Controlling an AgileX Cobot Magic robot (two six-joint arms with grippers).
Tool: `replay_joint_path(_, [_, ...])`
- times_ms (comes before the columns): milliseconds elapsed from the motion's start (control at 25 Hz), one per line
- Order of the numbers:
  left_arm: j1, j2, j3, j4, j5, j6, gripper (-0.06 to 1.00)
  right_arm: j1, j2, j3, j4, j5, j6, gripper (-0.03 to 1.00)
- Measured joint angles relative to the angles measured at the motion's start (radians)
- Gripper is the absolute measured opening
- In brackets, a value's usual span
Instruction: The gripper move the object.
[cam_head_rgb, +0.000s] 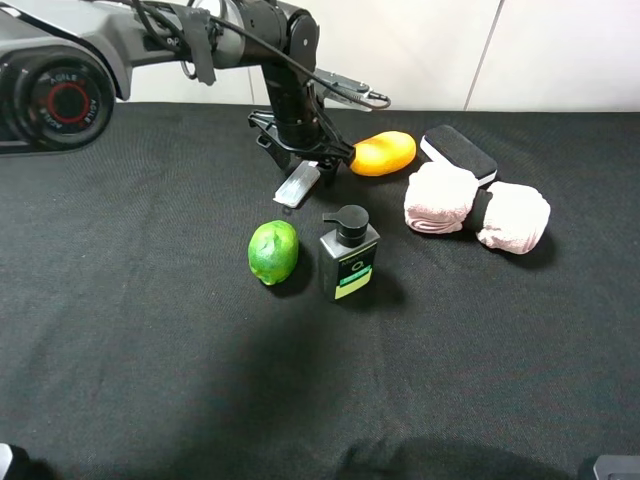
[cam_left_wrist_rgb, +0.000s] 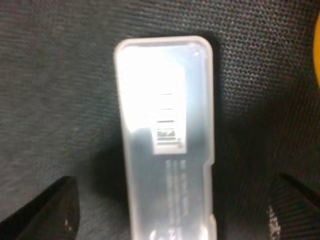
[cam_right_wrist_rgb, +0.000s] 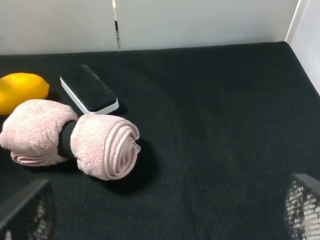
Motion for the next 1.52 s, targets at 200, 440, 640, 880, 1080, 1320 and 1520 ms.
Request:
replay_joint_path(200, [0.000,-0.062,0.000,0.024,0.003,0.000,0.79,0.000,0.000,0.000,0.000,0.000,0.000,0.69])
replay_joint_path(440, [0.000,-0.136,0.000,0.058,0.065,0.000,0.79,0.000,0.000,0.000,0.000,0.000,0.000,0.69])
replay_joint_path(640, [0.000,-0.201,0.000,0.078,0.152,0.001,0.79,0.000,0.000,0.000,0.000,0.000,0.000,0.69])
replay_joint_path(880, [0.020,-0.274,0.000,0.067,0.252,0.044,0.79,0.000,0.000,0.000,0.000,0.000,0.000,0.69])
replay_joint_path(1080, [0.035,-0.357,0.043,0.051,0.282,0.093,0.79,0.000,0.000,0.000,0.001,0.000,0.000,0.69])
replay_joint_path(1320, [0.067,-0.512,0.184,0.009,0.280,0.177,0.79,0.000,0.000,0.000,0.003,0.000,0.000,0.69])
replay_joint_path(1520, [0.124,-0.660,0.371,-0.074,0.275,0.271,0.79,0.000,0.000,0.000,0.004,0.000,0.000,0.69])
